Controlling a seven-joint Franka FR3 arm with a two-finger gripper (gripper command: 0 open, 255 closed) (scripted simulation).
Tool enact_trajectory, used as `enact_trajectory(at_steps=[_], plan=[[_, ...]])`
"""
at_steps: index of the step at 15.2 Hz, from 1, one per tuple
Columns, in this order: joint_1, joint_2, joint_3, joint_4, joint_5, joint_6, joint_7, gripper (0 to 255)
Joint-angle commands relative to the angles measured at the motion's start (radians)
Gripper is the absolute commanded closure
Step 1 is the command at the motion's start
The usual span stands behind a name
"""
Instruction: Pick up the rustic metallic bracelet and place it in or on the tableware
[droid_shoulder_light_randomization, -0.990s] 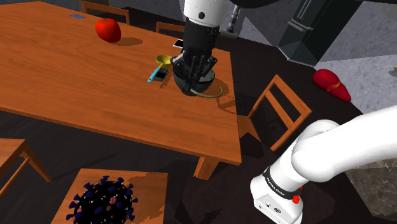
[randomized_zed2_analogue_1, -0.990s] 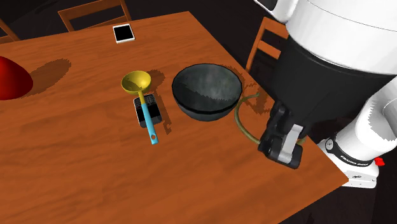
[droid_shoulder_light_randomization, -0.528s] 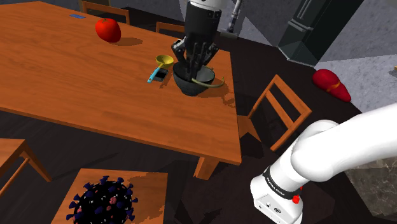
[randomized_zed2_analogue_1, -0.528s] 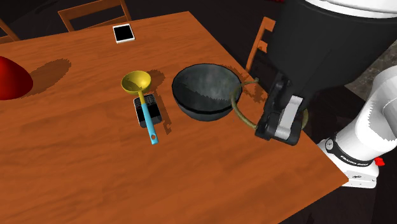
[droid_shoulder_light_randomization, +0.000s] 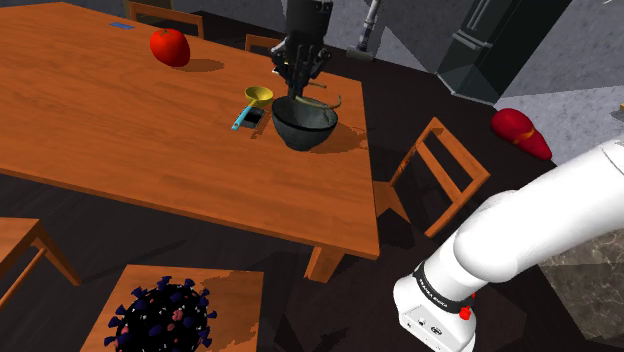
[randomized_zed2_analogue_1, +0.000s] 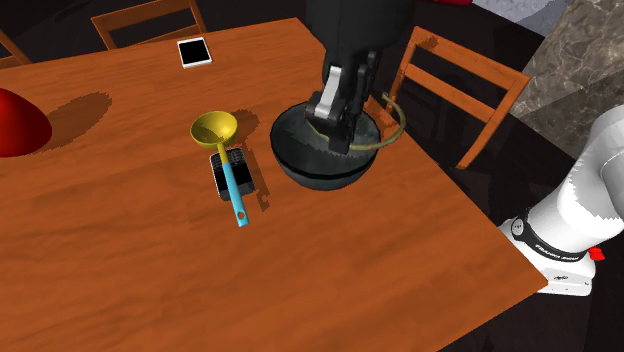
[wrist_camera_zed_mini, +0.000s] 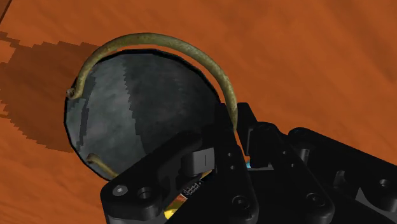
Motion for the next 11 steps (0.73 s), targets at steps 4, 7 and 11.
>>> enact_trajectory(at_steps=[4, 7, 11], plan=[[-0.033, 0.103, -0.027, 0.085, -0.043, 0.011, -0.049, 255], [-0.032, 0.099, -0.027, 0.04, -0.041, 0.051, -0.049, 255], [-0.031, 0.097, -0.025, -0.016, -0.04, 0.105, -0.05, 255]])
